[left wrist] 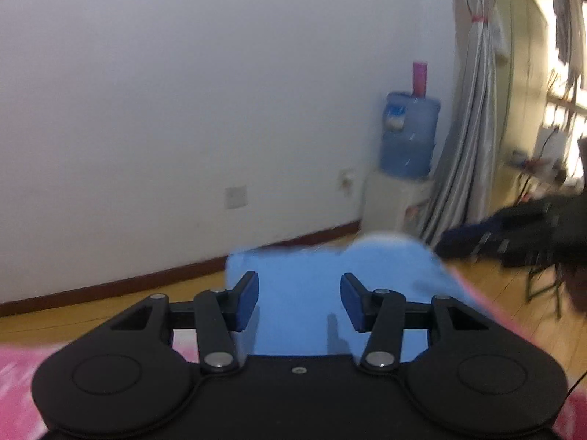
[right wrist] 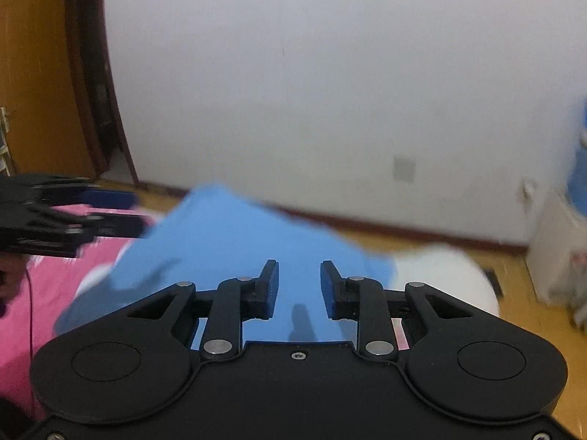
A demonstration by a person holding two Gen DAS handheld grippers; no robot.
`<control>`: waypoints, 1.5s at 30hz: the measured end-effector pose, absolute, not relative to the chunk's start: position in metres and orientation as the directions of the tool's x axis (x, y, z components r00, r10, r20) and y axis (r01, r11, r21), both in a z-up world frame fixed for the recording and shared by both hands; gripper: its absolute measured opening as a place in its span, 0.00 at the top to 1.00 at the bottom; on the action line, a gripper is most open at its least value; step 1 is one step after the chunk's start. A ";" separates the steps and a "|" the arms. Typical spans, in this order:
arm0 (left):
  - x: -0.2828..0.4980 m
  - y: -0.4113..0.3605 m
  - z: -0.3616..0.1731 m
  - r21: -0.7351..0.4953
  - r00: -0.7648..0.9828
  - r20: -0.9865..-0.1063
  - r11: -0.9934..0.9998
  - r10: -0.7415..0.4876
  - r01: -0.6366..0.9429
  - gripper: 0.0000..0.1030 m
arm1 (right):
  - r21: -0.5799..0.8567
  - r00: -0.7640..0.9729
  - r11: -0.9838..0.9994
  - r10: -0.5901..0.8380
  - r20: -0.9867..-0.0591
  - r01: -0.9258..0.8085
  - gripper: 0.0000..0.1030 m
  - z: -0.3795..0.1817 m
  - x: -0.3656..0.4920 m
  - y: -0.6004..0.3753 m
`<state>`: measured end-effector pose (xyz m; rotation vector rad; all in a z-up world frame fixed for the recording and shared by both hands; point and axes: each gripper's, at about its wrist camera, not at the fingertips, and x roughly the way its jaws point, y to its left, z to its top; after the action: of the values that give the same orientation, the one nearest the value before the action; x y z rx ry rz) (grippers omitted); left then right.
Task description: Organize soft objects
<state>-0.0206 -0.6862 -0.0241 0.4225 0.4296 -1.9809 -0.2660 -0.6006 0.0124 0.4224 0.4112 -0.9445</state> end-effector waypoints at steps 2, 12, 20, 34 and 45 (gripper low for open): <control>-0.015 -0.725 -0.038 -0.213 -0.483 -0.469 -0.436 -0.739 0.874 0.55 | 0.188 0.521 0.507 -0.667 -0.532 0.841 0.76 0.004 -0.263 -0.618; 0.041 -0.757 -0.086 -0.362 -0.450 -0.525 -0.289 -0.723 0.886 0.43 | 0.280 0.433 0.332 -0.646 -0.629 0.901 0.68 -0.041 -0.296 -0.644; 0.031 -0.675 -0.009 -0.216 -0.314 -0.444 -0.240 -0.839 0.946 0.47 | 0.304 0.451 0.335 -0.713 -0.537 0.892 0.68 0.007 -0.326 -0.587; -0.066 -0.587 -0.065 -0.040 -0.343 -0.613 -0.405 -0.712 0.913 0.47 | 0.491 0.633 0.399 -0.513 -0.580 0.774 0.72 -0.048 -0.304 -0.561; -0.062 -0.514 -0.046 0.092 -0.172 -0.626 -0.292 -0.760 0.952 0.47 | 0.414 0.494 0.277 -0.581 -0.647 0.867 0.69 -0.062 -0.343 -0.513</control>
<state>-0.0619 -0.5136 -0.0459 0.6891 0.3822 -1.7542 -0.3433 -0.5134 -0.0622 0.8214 0.4077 -1.0092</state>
